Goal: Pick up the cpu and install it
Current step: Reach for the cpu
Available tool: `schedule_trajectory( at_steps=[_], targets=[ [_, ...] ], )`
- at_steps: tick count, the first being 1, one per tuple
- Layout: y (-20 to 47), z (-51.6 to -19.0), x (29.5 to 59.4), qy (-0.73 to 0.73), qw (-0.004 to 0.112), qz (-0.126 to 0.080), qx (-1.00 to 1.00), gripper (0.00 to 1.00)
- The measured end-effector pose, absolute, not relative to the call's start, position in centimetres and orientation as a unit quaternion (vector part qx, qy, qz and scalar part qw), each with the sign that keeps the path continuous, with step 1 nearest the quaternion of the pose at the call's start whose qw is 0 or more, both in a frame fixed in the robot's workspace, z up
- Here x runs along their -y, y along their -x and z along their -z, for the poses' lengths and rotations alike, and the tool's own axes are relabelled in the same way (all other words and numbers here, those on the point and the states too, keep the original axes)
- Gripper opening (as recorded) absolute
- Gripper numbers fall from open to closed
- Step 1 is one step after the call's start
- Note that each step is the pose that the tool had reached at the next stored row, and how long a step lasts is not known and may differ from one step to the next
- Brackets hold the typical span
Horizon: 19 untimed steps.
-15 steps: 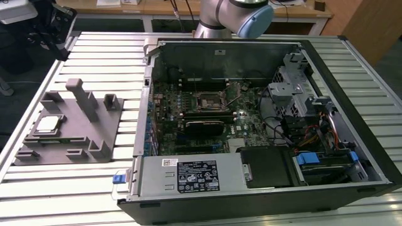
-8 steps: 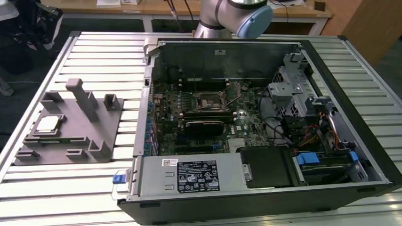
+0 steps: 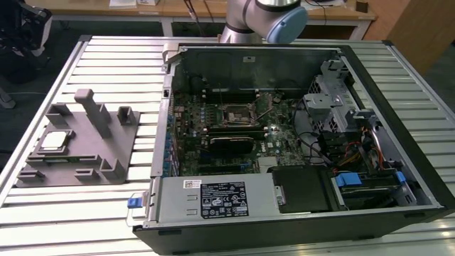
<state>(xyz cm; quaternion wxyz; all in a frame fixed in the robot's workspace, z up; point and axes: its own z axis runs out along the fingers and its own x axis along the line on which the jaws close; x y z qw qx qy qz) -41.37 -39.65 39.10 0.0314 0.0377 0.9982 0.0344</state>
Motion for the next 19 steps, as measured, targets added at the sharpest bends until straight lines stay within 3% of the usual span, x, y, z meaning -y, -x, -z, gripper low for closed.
schedule_trajectory(
  at_steps=[19],
  targets=[
    [45.0,-37.6,39.7,-0.038,0.034,-0.034,-0.998,0.11]
  ],
)
